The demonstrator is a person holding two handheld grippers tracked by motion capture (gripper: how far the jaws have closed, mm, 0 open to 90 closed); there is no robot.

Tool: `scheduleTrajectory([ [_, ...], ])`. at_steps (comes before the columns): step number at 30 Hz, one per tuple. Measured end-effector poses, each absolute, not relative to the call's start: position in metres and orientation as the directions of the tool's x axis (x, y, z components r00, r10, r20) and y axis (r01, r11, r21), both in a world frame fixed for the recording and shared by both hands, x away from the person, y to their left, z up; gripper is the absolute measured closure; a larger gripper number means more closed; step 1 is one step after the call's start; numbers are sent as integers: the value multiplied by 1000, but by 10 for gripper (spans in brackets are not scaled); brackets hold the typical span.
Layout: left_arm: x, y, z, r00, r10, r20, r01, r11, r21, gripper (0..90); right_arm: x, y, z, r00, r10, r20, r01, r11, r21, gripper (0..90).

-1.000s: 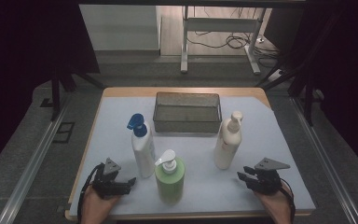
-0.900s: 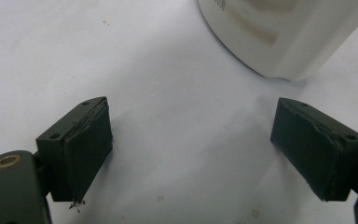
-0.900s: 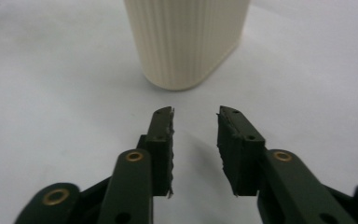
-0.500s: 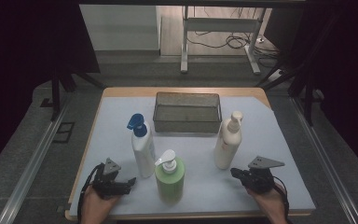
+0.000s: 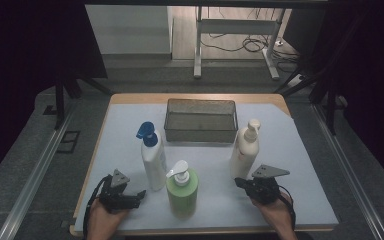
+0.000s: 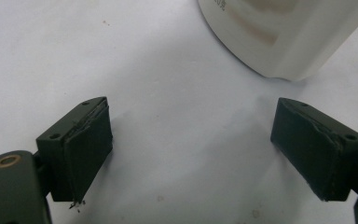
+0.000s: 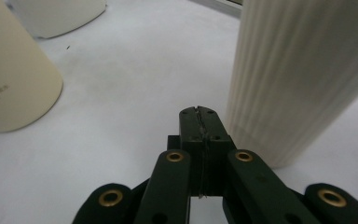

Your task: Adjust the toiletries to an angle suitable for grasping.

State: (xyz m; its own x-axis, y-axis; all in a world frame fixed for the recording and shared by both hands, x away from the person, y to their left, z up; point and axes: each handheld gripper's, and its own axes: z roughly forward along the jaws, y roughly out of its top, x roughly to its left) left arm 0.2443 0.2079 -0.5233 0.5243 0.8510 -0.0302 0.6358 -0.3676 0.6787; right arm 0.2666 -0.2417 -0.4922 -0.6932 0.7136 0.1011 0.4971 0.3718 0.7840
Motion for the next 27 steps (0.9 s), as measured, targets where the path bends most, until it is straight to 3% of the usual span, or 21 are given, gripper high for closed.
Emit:
scheduleTrajectory([
  [27,244,208,-523,524,851,-30,636,-367,679,125,279,-228,-500,-663,748,26,467,386,796,896],
])
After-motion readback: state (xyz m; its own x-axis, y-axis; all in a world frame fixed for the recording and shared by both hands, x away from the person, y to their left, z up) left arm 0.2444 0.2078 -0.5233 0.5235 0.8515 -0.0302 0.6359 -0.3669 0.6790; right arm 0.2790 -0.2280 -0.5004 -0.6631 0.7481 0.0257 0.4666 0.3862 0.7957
